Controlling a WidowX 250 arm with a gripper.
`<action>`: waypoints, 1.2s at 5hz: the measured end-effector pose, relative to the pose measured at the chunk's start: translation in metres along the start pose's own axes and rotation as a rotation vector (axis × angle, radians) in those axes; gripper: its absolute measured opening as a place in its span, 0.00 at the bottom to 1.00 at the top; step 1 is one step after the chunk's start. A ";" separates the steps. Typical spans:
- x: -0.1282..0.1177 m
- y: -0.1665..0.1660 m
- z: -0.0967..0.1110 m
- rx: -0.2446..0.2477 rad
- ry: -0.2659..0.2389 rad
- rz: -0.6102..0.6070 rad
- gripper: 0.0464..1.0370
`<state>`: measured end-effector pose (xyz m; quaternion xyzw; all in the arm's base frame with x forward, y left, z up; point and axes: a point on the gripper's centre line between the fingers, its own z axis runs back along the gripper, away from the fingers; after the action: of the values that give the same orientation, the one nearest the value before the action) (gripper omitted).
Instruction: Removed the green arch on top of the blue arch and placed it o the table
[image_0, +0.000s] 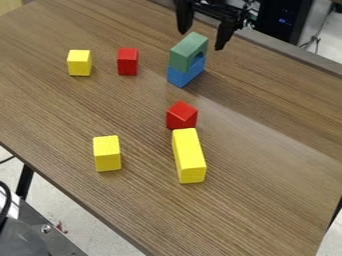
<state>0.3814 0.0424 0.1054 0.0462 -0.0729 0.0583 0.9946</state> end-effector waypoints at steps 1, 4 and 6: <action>0.002 0.005 -0.005 -0.003 0.008 0.005 0.96; 0.002 0.017 -0.020 -0.023 0.037 0.026 0.96; 0.006 0.018 -0.034 -0.055 0.061 0.027 0.96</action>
<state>0.3894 0.0642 0.0744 0.0162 -0.0449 0.0711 0.9963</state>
